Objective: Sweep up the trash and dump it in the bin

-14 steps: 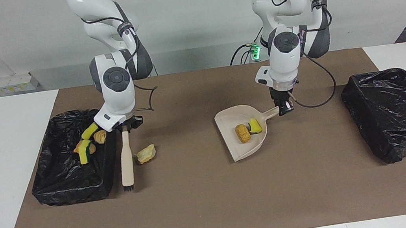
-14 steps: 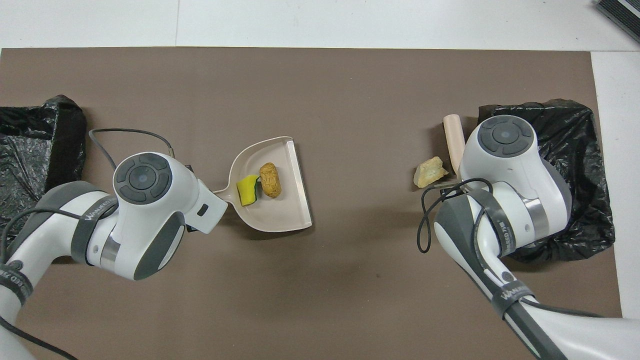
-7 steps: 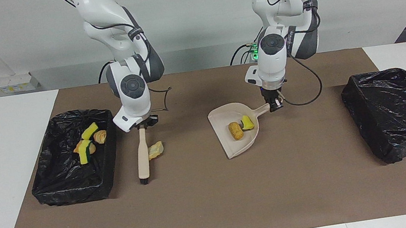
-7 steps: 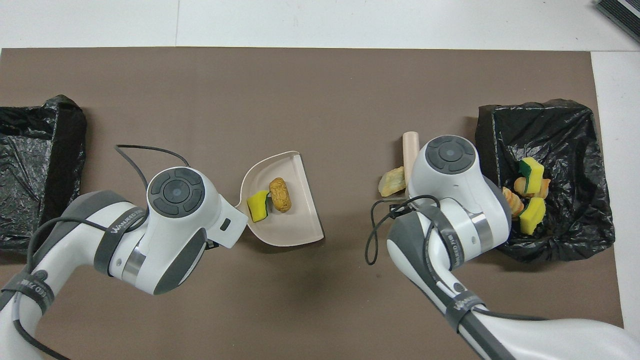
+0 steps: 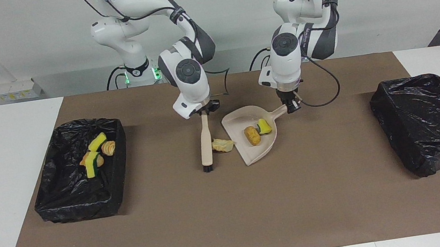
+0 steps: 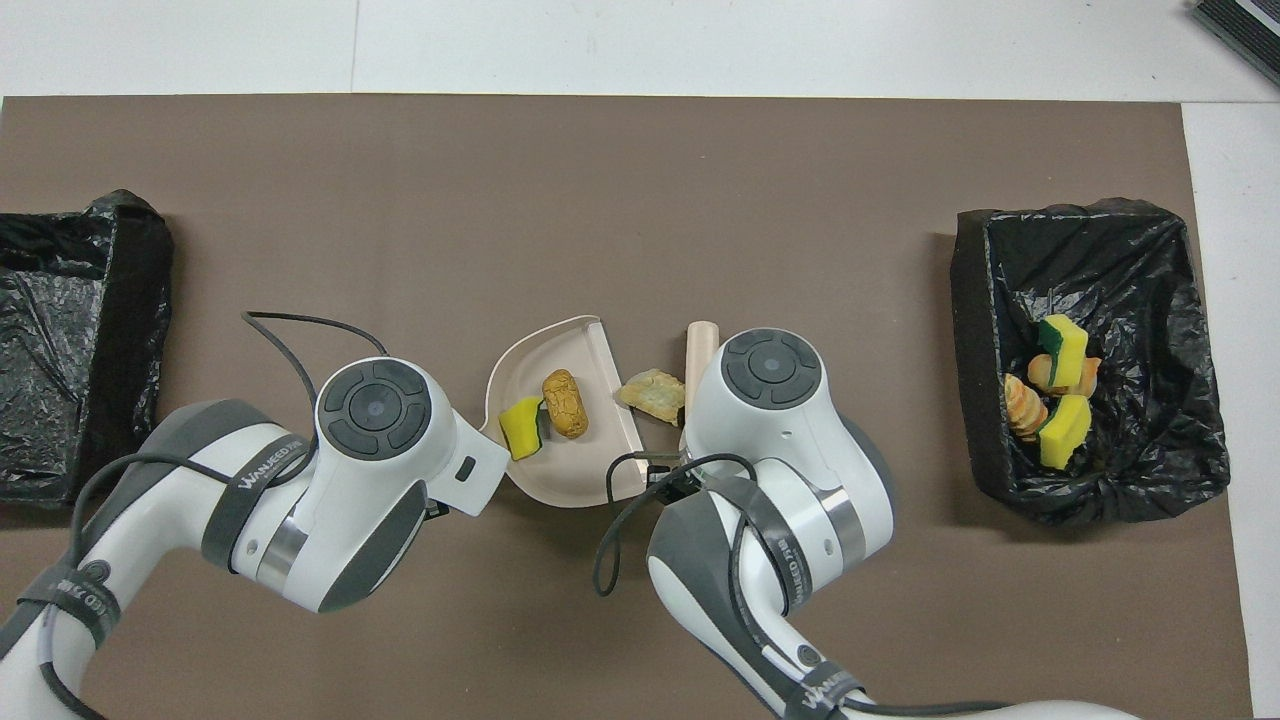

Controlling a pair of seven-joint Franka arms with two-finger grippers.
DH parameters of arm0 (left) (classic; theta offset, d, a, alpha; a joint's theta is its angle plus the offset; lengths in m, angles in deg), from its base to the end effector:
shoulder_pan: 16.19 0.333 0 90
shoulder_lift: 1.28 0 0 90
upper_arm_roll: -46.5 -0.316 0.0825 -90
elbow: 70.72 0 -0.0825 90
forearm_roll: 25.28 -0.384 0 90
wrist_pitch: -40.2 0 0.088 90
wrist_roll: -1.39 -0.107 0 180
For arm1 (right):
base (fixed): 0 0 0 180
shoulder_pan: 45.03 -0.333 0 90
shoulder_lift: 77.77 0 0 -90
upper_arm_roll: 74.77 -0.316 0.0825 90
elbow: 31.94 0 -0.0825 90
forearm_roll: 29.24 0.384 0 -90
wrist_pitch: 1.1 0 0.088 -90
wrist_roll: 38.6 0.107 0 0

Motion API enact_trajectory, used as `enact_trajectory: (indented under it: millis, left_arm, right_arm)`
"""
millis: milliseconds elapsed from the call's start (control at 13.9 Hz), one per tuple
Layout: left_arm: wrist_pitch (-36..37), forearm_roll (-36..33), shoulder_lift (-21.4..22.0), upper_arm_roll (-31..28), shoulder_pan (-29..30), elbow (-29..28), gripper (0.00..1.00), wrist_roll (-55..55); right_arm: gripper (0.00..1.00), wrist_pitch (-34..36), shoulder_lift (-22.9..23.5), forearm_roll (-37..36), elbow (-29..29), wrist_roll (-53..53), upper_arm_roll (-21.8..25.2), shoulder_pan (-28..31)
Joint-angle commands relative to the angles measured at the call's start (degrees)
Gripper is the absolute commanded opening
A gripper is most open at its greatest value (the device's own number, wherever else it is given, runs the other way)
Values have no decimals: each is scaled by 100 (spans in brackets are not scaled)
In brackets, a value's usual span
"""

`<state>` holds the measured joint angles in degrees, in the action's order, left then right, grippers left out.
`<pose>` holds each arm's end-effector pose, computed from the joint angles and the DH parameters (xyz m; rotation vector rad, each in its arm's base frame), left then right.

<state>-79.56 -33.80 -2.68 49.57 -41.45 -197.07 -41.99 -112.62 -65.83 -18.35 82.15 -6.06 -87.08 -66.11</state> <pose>0.4585 -0.2389 0.3593 -2.3797 1.8749 0.2338 0.4658 0.3186 0.3445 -3.0570 0.1168 0.5007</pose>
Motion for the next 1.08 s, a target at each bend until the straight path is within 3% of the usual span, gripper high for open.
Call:
enact_trajectory:
  millis: [0, 649, 1010]
  left_arm:
    - [-451, 79, 0, -61, -58, -207, 0, -65]
    - [-1059, 96, -229, -52, 485, -84, 0, -846]
    - [-875, 737, -405, -43, 1109, 443, 0, -1707]
  right_arm:
    - [0, -54, -201, 413, 148, 270, -18, -272]
    - [0, -63, -403, 907, -80, 297, -18, -625]
    - [0, -54, -737, 802, -45, 226, -18, -704]
